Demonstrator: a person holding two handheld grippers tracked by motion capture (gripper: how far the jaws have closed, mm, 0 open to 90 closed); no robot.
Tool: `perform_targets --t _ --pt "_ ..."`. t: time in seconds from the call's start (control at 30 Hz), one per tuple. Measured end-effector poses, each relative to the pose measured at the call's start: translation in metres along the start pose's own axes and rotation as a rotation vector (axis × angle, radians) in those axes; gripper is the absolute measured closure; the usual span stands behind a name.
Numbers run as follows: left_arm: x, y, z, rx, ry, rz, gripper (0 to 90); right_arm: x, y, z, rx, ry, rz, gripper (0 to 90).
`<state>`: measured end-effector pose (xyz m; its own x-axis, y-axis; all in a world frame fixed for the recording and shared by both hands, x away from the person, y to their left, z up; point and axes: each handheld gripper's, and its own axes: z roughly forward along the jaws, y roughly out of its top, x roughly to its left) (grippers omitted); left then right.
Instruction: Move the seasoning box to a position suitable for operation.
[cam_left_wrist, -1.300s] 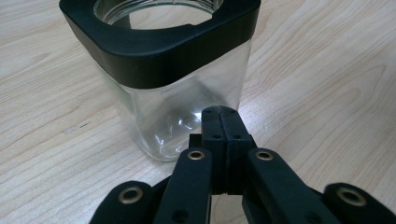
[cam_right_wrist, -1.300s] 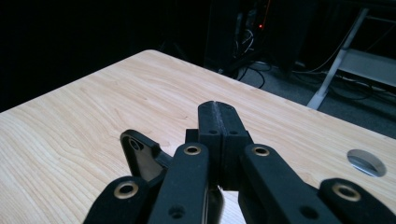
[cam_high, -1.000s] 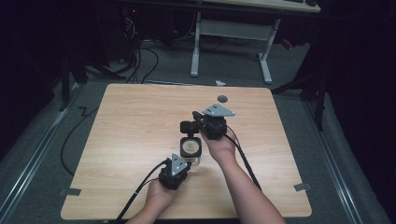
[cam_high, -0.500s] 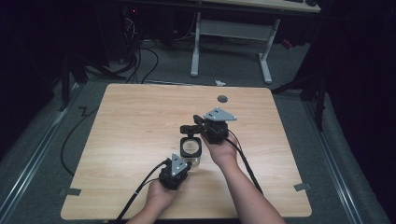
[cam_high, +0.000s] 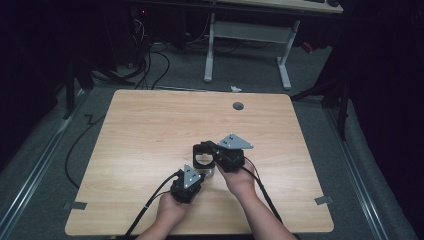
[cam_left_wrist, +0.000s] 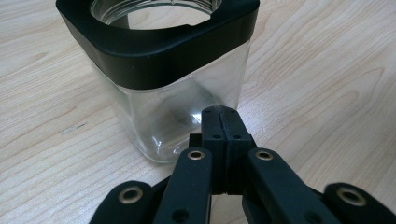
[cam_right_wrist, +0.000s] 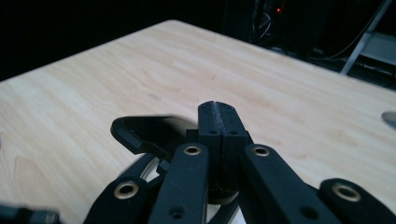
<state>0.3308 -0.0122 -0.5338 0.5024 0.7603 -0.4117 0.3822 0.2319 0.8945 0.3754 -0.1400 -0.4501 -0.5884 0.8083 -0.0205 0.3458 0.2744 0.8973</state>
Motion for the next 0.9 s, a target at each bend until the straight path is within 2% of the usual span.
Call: perform_targets --t 0.17,0.3,0.4,0.7,0.9 --pt "0.000 0.001 -0.001 -0.001 -0.001 -0.004 90.0 0.009 -0.023 -0.001 0.033 0.010 0.005 90.0" --pt "0.000 0.000 0.000 0.000 -0.001 -0.005 90.0 0.013 -0.029 -0.005 0.020 0.020 0.011 90.0" --pt "0.000 0.000 -0.001 -0.001 -0.001 -0.004 90.0 0.013 -0.028 -0.007 0.010 0.017 -0.002 90.0" --pt "0.001 0.001 -0.003 0.004 -0.002 0.000 90.0 0.001 -0.020 -0.015 -0.010 -0.015 0.002 90.0" --pt "0.006 0.004 -0.014 -0.006 0.003 -0.002 90.0 -0.016 -0.020 -0.022 -0.011 -0.049 0.014 89.5"
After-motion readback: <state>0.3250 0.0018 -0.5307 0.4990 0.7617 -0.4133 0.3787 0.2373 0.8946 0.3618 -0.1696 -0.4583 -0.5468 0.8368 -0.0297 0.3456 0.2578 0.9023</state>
